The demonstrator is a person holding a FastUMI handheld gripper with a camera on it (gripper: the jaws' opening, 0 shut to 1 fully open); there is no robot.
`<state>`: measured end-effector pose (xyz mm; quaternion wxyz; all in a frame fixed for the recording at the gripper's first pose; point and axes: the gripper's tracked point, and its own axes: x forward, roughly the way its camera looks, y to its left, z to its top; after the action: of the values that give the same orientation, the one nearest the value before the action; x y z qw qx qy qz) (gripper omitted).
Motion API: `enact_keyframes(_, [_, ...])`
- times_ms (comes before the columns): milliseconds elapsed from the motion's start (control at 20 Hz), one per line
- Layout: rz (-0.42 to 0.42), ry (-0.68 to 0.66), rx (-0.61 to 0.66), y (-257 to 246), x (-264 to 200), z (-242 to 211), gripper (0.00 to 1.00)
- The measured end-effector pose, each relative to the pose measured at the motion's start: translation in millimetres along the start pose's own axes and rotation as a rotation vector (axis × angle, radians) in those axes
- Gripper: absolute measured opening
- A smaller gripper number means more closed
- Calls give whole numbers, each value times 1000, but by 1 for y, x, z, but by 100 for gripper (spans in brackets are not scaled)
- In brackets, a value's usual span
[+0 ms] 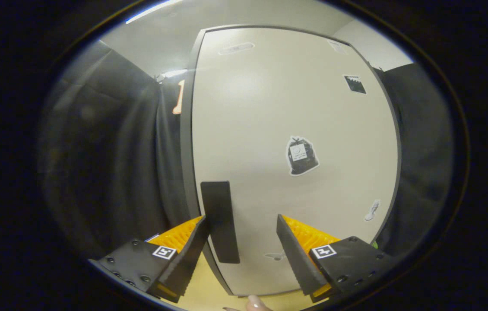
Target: Open the shoe cabinet door, grab the shoes and put them into the shoe cabinet, then close the shoe cabinet door.
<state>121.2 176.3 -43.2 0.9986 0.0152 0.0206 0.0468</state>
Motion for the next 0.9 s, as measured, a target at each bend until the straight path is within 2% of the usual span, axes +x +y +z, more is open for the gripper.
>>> enact_keyframes(150, [15,-27,4,-4,-21,10,98])
enact_keyframes(350, [-16,-36,-16,-30,-56,21,98])
enact_keyframes(600, [-96,-98,-40,-91,-109,40,98])
enact_keyframes(750, [-142,-78,-64,-134,-135,38,98])
enact_keyframes(900, [-145,-82,-58,-171,-151,39,98])
